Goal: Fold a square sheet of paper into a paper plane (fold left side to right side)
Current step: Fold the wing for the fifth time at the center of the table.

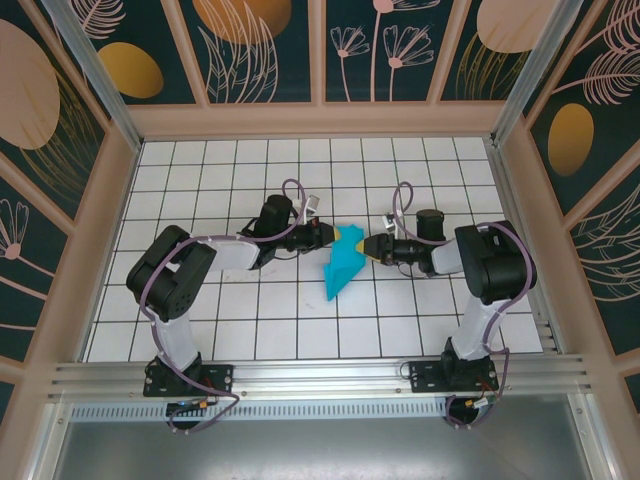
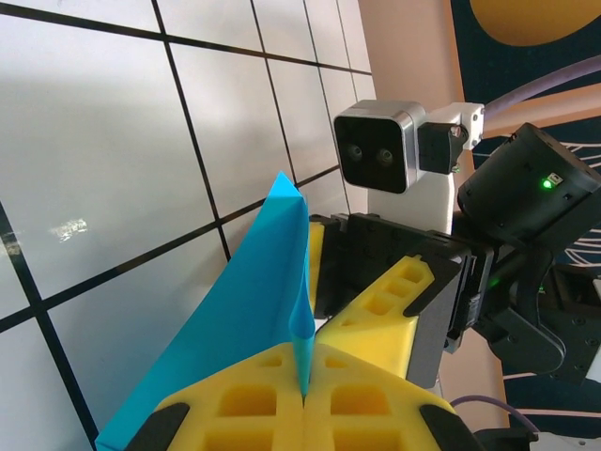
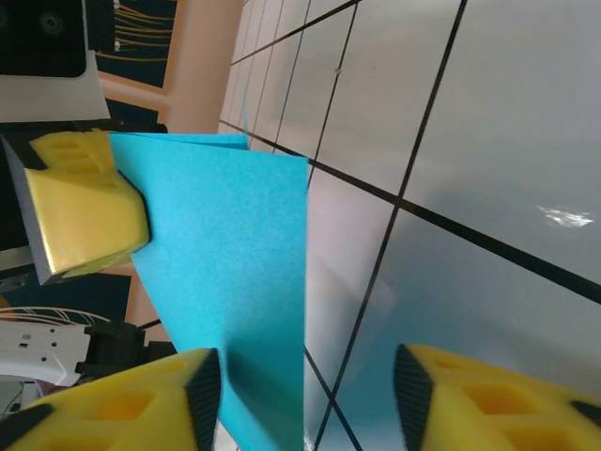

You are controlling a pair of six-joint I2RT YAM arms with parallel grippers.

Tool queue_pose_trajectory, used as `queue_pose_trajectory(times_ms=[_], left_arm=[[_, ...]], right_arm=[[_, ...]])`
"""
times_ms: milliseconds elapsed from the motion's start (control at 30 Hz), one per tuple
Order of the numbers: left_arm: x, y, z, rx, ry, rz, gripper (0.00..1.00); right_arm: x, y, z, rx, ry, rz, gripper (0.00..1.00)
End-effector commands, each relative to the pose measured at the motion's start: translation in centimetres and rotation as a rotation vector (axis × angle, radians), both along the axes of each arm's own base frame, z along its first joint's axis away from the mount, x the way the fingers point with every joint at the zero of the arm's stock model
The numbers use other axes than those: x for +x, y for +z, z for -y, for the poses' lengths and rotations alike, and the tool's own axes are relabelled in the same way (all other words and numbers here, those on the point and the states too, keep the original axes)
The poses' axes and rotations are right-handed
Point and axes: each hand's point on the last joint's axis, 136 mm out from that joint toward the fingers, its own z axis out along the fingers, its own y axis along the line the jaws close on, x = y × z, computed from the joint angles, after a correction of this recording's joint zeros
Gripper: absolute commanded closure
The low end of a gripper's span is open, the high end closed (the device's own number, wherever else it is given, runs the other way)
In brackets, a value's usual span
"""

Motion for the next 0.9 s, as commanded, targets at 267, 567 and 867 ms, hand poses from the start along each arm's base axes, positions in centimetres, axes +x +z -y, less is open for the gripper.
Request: queue_pose_trajectory(times_ms=[267,567,867], left_arm=[[0.4,-2.0,-0.7,0.019,0.027,-0.031,1.00],[1.0,-3.1,-2.3,0.128,0.068,-0.012,0.65],[1.6,-1.0,-9.6,0.445,0.288,0.127,0.40]], right_arm=[[0.0,0.6,-0.5,0.007,0.042,0.026,0.72],[-0.2,-0.3,-0.7,-0.026,0.036,-0.025,0.91],[0.4,-1.0,-0.4,-0.102,-0.051,-0.154,0.97]])
